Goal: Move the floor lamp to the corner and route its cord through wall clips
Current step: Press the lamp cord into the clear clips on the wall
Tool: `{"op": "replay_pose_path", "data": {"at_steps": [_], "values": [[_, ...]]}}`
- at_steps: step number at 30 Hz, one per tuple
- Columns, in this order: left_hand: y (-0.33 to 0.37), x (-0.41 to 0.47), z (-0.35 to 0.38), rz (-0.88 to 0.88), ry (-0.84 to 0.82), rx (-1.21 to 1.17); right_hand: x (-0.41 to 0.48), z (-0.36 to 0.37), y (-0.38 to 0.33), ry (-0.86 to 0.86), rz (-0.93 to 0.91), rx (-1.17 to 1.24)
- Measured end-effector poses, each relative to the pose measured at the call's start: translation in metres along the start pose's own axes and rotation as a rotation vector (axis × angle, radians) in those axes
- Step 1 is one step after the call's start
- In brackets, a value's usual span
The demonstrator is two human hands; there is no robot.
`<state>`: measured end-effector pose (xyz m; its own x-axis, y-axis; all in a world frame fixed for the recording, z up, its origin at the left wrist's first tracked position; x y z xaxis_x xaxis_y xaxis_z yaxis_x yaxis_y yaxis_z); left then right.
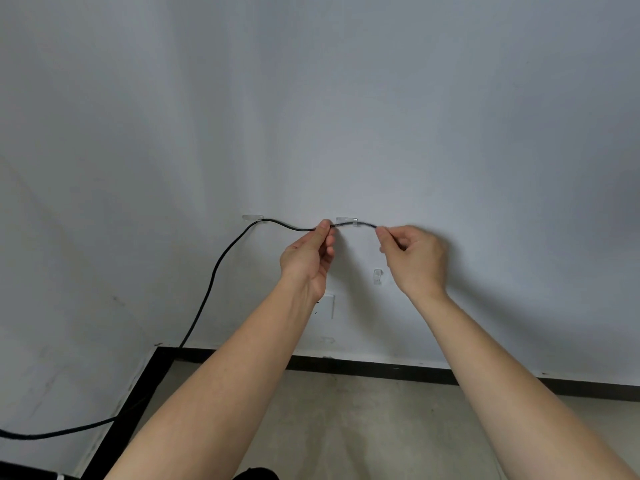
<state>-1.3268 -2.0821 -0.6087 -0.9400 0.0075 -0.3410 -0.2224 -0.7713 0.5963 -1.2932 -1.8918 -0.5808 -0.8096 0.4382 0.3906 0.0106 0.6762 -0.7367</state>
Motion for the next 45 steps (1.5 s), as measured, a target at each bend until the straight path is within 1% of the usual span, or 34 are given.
{"op": "replay_pose_path", "data": {"at_steps": [3, 4, 6, 8, 11, 13, 16, 18, 20, 22, 25, 31, 35, 38, 42, 45], "values": [[0.000, -0.002, 0.001, 0.018, 0.004, 0.016, -0.015, 0.021, 0.020, -0.252, 0.166, 0.203], [0.000, -0.002, 0.002, 0.024, 0.000, 0.030, -0.020, 0.026, 0.025, -0.314, 0.205, 0.293], [0.000, -0.002, 0.003, 0.038, -0.014, 0.077, -0.030, 0.031, 0.034, -0.371, 0.250, 0.406], [0.000, -0.002, 0.004, 0.051, -0.025, 0.112, -0.040, 0.033, 0.045, -0.397, 0.279, 0.421], [0.000, -0.001, 0.003, 0.069, -0.029, 0.121, -0.059, 0.039, 0.061, -0.496, 0.320, 0.352], [-0.001, 0.001, 0.003, 0.087, -0.047, 0.146, -0.066, 0.041, 0.068, -0.523, 0.345, 0.375], [-0.004, 0.002, 0.002, 0.161, -0.077, 0.277, -0.068, 0.042, 0.075, -0.509, 0.382, 0.393], [-0.008, 0.001, 0.002, 0.254, -0.111, 0.442, -0.069, 0.045, 0.082, -0.487, 0.393, 0.356], [-0.018, 0.001, 0.004, 0.305, -0.183, 0.611, -0.070, 0.047, 0.090, -0.436, 0.402, 0.316], [-0.030, 0.003, 0.005, 0.283, -0.234, 0.759, -0.069, 0.047, 0.097, -0.381, 0.412, 0.291], [-0.044, 0.007, 0.004, 0.245, -0.204, 0.881, -0.066, 0.047, 0.100, -0.343, 0.398, 0.268], [-0.055, 0.014, 0.009, 0.273, -0.154, 0.932, -0.058, 0.047, 0.094, -0.283, 0.289, 0.191], [-0.061, 0.015, 0.004, 0.254, -0.108, 0.843, -0.061, 0.036, 0.098, -0.159, 0.162, 0.095], [-0.067, 0.017, 0.002, 0.234, -0.079, 0.779, -0.061, 0.036, 0.102, -0.143, 0.085, 0.016], [-0.068, 0.019, 0.001, 0.238, -0.075, 0.772, -0.066, 0.051, 0.096, -0.162, 0.097, -0.006], [-0.066, 0.019, 0.002, 0.248, -0.111, 0.820, -0.070, 0.065, 0.087, -0.130, 0.174, 0.026]]}}
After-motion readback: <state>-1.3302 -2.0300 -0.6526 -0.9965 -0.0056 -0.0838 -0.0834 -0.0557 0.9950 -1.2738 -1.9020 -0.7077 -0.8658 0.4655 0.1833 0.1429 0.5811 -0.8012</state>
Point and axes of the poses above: each hand's wrist, its own x-axis towards the middle knuckle, its own z-axis out of the palm, y = z × x, the point moved 6 cm from there along x, towards the middle knuckle, and after that the axes turned 10 degrees about -x, right-handed, at the moved point
